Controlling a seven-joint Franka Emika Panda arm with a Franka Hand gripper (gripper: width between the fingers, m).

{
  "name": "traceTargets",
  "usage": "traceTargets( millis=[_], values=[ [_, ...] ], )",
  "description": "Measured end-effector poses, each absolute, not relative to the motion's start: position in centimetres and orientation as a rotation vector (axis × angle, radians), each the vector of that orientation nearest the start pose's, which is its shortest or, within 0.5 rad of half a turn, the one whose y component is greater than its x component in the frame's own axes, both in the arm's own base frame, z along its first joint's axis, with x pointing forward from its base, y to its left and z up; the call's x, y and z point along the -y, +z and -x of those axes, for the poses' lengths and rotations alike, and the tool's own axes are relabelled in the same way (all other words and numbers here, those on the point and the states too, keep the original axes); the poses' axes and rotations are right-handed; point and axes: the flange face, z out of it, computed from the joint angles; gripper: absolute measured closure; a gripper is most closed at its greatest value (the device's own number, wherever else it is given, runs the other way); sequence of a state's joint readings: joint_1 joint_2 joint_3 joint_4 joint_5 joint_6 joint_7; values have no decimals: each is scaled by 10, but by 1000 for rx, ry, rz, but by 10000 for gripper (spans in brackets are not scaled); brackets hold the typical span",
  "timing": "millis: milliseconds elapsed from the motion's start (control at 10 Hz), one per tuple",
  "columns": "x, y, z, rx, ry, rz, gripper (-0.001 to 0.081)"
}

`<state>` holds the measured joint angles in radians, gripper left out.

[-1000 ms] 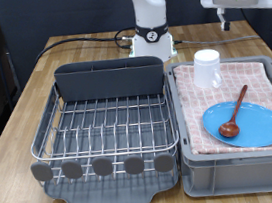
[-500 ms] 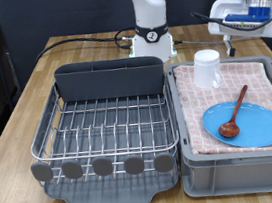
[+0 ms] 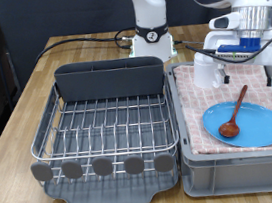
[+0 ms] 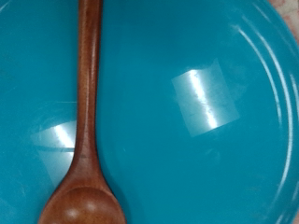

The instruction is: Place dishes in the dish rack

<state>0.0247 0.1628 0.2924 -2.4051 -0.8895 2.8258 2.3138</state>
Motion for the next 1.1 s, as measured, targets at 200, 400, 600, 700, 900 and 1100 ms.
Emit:
traceTargets(
  millis=[200, 400, 600, 700, 900, 1100],
  values=[
    [-188, 249, -469, -1643, -577, 2416, 4],
    [-184, 237, -470, -1639, -558, 2436, 4],
    [-187, 232, -473, -1632, -551, 2469, 4],
    [-188, 230, -475, -1634, -550, 2473, 4],
    [-191, 226, -476, -1643, -540, 2477, 4],
    [-191, 220, -477, -1648, -525, 2482, 4]
  ],
)
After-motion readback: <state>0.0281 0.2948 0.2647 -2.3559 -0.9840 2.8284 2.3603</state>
